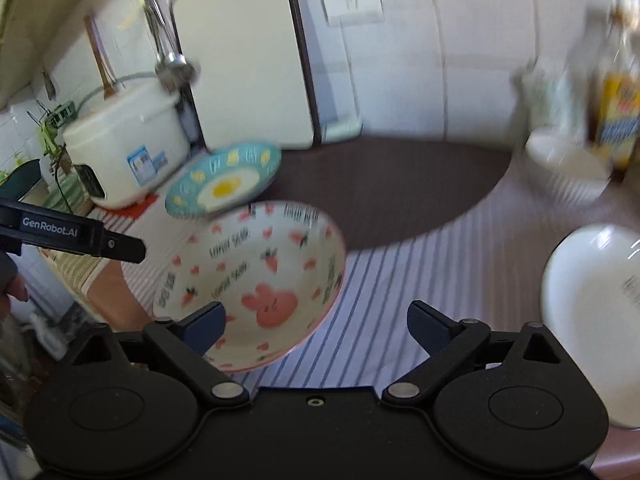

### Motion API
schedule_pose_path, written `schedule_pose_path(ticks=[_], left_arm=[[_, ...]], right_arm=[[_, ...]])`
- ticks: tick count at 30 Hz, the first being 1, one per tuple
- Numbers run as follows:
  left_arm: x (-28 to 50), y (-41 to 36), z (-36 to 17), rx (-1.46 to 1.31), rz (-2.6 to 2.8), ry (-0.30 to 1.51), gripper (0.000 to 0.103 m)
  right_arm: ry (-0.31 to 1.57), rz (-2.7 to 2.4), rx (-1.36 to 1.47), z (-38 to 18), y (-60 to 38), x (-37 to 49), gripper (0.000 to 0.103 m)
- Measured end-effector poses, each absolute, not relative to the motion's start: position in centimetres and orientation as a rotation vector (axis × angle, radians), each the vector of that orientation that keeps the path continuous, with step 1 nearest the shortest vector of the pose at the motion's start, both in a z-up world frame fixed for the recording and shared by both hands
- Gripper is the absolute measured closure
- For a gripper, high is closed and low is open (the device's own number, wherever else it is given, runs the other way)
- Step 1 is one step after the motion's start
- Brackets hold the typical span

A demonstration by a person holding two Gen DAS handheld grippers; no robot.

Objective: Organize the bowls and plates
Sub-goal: 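Move both grippers to the pink bunny plate rim and close them, then lift the bunny plate with both grippers and carry it toward the cutting board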

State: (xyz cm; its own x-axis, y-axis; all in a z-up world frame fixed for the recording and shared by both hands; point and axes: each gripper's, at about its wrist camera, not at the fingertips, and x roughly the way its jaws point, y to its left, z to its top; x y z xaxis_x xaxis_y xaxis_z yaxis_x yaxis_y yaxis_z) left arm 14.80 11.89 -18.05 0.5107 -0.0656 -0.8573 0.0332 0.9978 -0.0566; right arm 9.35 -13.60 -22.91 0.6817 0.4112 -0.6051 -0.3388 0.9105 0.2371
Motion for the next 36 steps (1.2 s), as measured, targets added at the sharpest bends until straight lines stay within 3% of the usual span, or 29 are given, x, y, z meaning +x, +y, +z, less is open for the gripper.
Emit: schedule_pose_path(ticks=[2, 9, 14, 18, 19, 20, 22, 24, 28, 36], left_arm=[[15.3, 11.9, -18.8, -0.041, -0.078, 1.034, 0.006], [17.0, 11.9, -21.2, 0.009, -0.121, 1.061, 0.007], [17.7, 12.0, -22.6, -0.01, -0.126, 1.071, 0.007], [18.6, 12.0, -23.4, -0.029, -0.184, 1.095, 0.025], [18.7, 12.0, -23.5, -0.025, -0.199, 1.095, 0.034], [18.8, 11.8, -23.6, -0.014, -0.21, 1.1, 0.034], [18.6, 11.7, -23.6, 0.018, -0.222, 1.093, 0.037], [18.2, 12.1, -23.7, 0.015, -0.226, 1.08, 0.044], [18.6, 13.1, -24.5, -0.016, -0.207, 1.123, 0.071], [18.8, 14.8, -25.1, -0.172, -0.188, 1.119, 0.073]], right_arm=[[0.777, 0.452, 0.14, -24.2, -13.2, 10.8, 0.016], [0.792, 0.425, 0.243, -25.8, -12.3, 12.2, 0.016], [0.833, 0.388, 0.267, -26.0, -11.3, 12.4, 0.025], [0.816, 0.346, 0.26, -26.1, -10.7, 12.6, 0.045], [0.806, 0.34, 0.273, -26.2, -10.7, 12.6, 0.047], [0.801, 0.329, 0.292, -26.3, -10.7, 12.8, 0.049], [0.81, 0.291, 0.318, -26.4, -10.8, 13.0, 0.067], [0.828, 0.255, 0.33, -26.6, -10.9, 13.2, 0.072], [0.826, 0.241, 0.307, -26.8, -10.9, 12.9, 0.084], [0.806, 0.279, 0.514, -29.2, -12.6, 12.5, 0.089]])
